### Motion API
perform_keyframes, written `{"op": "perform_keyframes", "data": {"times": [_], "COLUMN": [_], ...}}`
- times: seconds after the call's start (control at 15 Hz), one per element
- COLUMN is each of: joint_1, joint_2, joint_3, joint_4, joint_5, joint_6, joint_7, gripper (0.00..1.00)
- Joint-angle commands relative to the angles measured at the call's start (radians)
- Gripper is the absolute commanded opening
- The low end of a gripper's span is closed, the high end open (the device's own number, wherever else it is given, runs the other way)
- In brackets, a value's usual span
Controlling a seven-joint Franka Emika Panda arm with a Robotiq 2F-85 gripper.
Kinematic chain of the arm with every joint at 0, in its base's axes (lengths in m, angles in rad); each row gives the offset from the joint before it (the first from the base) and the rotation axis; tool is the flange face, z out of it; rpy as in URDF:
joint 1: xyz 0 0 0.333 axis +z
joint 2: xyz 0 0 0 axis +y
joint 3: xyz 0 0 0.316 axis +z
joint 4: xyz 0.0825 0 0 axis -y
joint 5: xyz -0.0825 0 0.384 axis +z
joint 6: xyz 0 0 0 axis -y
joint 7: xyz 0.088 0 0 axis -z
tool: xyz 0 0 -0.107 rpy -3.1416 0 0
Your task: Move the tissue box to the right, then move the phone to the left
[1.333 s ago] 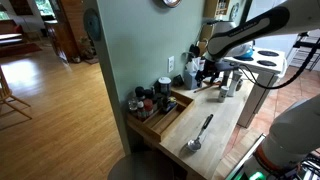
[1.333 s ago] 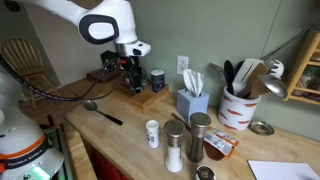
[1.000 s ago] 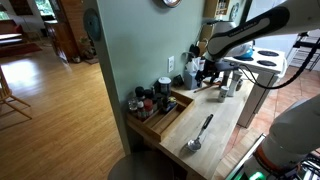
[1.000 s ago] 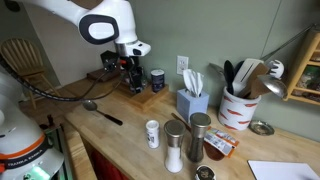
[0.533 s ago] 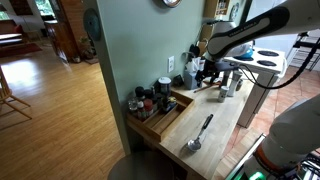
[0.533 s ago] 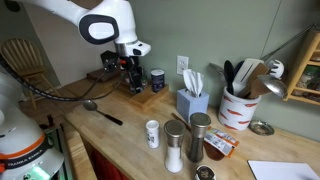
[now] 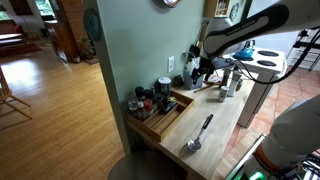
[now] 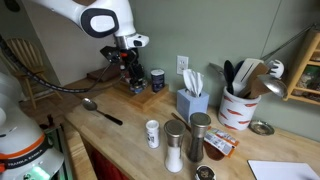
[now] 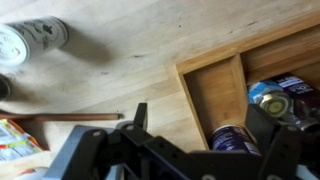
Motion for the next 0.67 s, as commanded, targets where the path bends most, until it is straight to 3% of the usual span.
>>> {"op": "perform_keyframes", "data": {"times": [0.0,0.2,0.6], "joint_1": [0.039,0.046,0.040], "joint_2": [0.067,0.136,0.319], "joint_3": [0.035,0.033,-0.026], "joint_4": [0.100,0.175,0.275], "joint_5": [-0.045,-0.077,-0.010], "joint_6": [0.003,0.029,0.133], "joint_7": [-0.065,-0.130,-0.262], "gripper": [1.00,1.00,1.00]}}
